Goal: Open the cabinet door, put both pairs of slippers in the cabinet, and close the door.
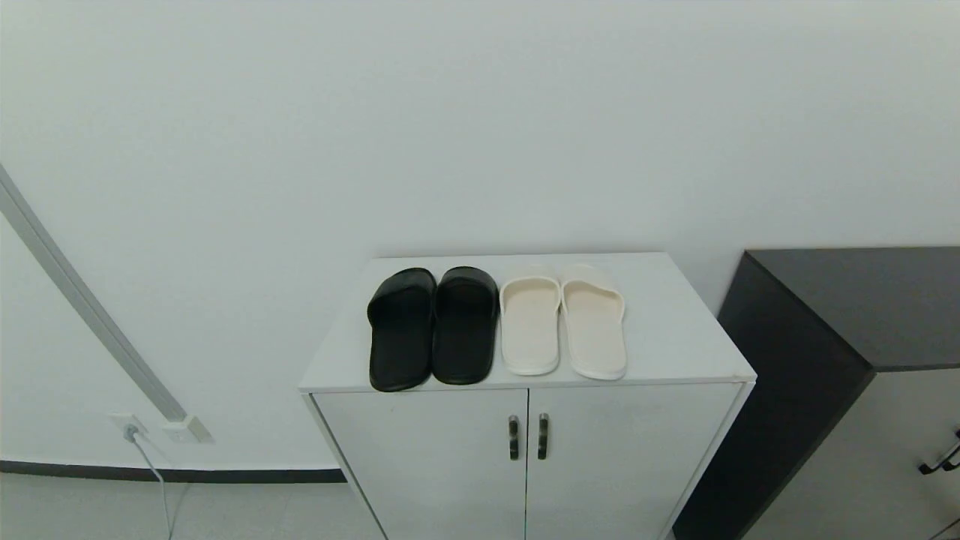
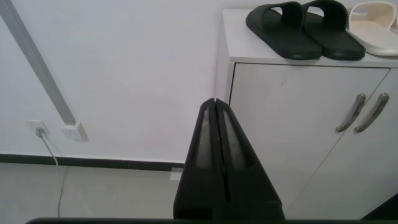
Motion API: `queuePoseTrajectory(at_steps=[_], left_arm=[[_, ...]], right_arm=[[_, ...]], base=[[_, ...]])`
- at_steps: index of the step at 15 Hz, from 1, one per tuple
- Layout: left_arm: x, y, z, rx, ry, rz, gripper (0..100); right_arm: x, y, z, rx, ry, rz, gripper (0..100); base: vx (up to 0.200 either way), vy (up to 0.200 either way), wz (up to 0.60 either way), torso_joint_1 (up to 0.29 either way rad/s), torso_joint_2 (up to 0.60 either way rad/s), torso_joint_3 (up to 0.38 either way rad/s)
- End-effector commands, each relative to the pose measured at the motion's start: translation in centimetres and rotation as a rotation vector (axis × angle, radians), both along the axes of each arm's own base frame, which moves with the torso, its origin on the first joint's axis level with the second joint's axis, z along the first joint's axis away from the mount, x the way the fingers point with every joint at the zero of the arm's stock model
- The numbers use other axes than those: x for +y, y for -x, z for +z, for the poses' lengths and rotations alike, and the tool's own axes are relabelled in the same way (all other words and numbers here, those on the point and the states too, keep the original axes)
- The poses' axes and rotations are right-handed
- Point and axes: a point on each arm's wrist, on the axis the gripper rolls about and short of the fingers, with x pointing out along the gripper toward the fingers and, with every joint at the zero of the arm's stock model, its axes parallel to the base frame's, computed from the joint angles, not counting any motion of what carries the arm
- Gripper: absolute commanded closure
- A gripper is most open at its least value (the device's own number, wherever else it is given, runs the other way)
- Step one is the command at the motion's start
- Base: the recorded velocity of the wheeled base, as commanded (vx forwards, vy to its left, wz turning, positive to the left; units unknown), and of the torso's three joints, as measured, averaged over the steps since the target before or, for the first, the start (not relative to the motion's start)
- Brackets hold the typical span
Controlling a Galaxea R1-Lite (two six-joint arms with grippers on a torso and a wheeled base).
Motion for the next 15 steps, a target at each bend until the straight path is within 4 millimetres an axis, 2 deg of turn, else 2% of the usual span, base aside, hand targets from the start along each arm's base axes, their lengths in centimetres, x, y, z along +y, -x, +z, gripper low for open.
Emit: queuePoseTrajectory(at_steps=[1,6,7,8,10,15], left_arm=[[0.0,0.0,0.0,0.0,0.001,0.001,100],[0.0,0.0,0.0,0.0,0.001,0.001,100],[0.0,0.0,0.0,0.0,-0.001,0.001,100],[0.0,0.0,0.0,0.0,-0.001,0.001,100],[0.0,0.0,0.0,0.0,-0.001,0.001,100],[0.0,0.0,0.0,0.0,-0.002,0.001,100]], right_arm=[[0.0,0.0,0.0,-0.002,-0.011,-0.001,0],[0.0,0.1,0.4,-0.017,0.016,-0.003,0],[0.0,0.6,4.9,-0.085,-0.001,0.008,0],[0.0,0.5,7.6,-0.077,-0.065,0.02,0],[0.3,-1.0,5.9,0.148,0.035,0.156,0],[1.2,-8.6,8.2,0.321,-0.026,0.377,0]], base=[[0.0,0.0,0.0,0.0,0.0,0.0],[0.0,0.0,0.0,0.0,0.0,0.0],[0.0,0.0,0.0,0.0,0.0,0.0],[0.0,0.0,0.0,0.0,0.0,0.0],[0.0,0.0,0.0,0.0,0.0,0.0],[0.0,0.0,0.0,0.0,0.0,0.0]])
